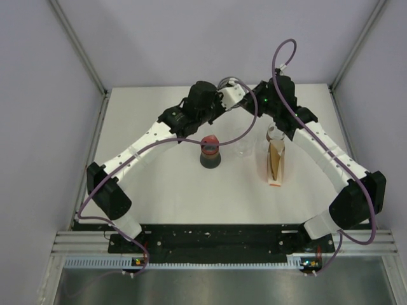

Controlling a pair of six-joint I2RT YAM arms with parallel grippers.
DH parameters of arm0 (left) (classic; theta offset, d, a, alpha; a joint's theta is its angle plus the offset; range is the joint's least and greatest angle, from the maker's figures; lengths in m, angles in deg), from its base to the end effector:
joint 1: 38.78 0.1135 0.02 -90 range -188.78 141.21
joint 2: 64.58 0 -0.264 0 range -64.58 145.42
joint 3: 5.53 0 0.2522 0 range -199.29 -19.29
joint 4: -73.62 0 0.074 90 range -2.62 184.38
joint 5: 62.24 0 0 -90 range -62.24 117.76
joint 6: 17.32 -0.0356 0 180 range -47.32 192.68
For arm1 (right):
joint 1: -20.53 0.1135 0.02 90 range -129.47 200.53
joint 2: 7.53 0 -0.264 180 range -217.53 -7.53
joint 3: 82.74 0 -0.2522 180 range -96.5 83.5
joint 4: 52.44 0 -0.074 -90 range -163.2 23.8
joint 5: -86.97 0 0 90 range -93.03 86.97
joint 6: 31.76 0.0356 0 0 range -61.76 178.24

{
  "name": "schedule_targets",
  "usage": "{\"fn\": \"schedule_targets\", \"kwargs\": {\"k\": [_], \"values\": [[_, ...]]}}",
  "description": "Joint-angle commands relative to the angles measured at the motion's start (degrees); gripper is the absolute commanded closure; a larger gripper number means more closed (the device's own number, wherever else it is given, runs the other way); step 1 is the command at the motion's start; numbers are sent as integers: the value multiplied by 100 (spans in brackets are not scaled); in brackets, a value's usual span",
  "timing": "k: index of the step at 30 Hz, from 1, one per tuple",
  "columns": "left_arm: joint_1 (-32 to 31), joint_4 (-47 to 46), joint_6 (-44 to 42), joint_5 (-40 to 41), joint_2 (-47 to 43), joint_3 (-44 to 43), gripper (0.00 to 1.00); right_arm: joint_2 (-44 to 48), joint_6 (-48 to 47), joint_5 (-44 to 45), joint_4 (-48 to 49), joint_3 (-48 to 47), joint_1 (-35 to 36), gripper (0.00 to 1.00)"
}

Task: Place the coffee filter in the dripper
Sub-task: Pick up the coffee dripper from the center of the board, then place the coffee dripper in the dripper holder.

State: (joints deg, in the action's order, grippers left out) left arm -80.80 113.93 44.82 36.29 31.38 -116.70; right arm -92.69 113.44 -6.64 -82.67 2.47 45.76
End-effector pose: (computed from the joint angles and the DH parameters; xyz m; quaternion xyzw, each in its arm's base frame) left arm 0.2930 -0.2569 0.3959 0.4492 0.7127 -0.0037 0.5387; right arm 0.3147 0.1507 0.3802 0.1952 0.7984 0.3872 0.4178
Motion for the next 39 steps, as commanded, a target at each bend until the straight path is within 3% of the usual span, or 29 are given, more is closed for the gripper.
{"fn": "schedule_targets", "kwargs": {"k": [1,5,10,17,23,31,39], "values": [[53,-19,79,-298,-244,63,100,184,-904,-438,163,-219,105,84],[483,701,280,-1553,-446,108,100,316,-1713,-473,-575,-570,105,47],[1204,1291,343,-2987,-771,361,100,658,-2373,-377,-1121,-730,52,23],[1381,1494,0,-3981,-1167,1311,100,1046,-2532,-420,-1289,-256,-378,20],[1416,1143,-106,-3780,-1159,1768,100,985,-2540,-780,-1280,-105,-519,20],[1820,651,35,-4105,-1150,2032,100,958,-2584,-798,-1289,-53,-519,20],[1829,571,-115,-4343,-1150,2270,100,967,-2628,-781,-1280,-27,-528,20]]}}
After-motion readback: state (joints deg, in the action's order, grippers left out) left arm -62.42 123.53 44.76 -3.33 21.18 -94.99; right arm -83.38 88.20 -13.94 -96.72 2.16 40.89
